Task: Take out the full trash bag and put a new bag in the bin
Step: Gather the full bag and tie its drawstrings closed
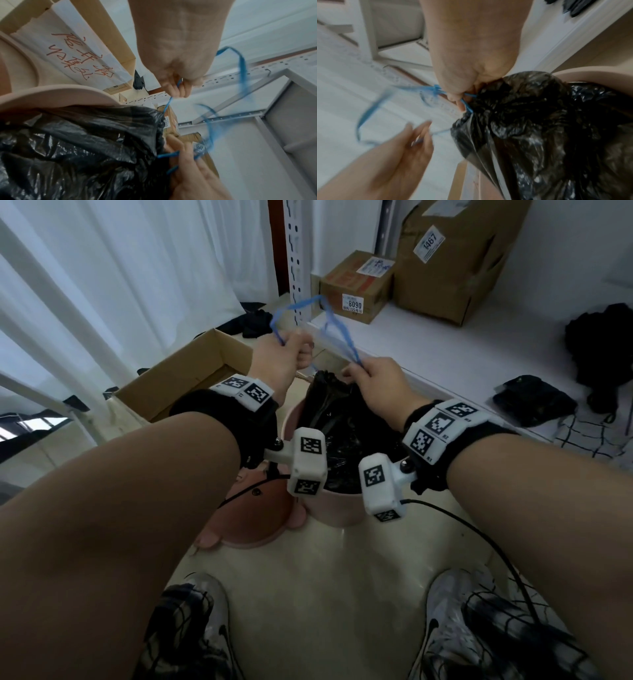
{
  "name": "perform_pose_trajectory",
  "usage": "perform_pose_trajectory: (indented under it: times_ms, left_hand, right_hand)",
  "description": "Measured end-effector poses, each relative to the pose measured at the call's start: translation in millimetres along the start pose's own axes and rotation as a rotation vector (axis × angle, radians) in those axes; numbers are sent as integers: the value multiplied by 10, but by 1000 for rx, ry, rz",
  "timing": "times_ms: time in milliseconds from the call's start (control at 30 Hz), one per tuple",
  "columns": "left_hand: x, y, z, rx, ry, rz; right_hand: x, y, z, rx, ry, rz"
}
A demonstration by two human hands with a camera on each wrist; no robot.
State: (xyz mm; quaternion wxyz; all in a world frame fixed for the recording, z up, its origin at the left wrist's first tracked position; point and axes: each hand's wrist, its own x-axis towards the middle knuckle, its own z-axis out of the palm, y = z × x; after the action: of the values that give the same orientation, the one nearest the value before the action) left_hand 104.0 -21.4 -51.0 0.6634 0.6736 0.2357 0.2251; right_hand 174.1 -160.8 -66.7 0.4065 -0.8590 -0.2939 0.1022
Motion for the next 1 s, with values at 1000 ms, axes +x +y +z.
perform_pose_trajectory:
  times_ms: [1000]
  left_hand:
    - [-88, 101, 289, 127, -130, 78]
  right_hand:
    - [-25, -117, -154, 424, -67, 103]
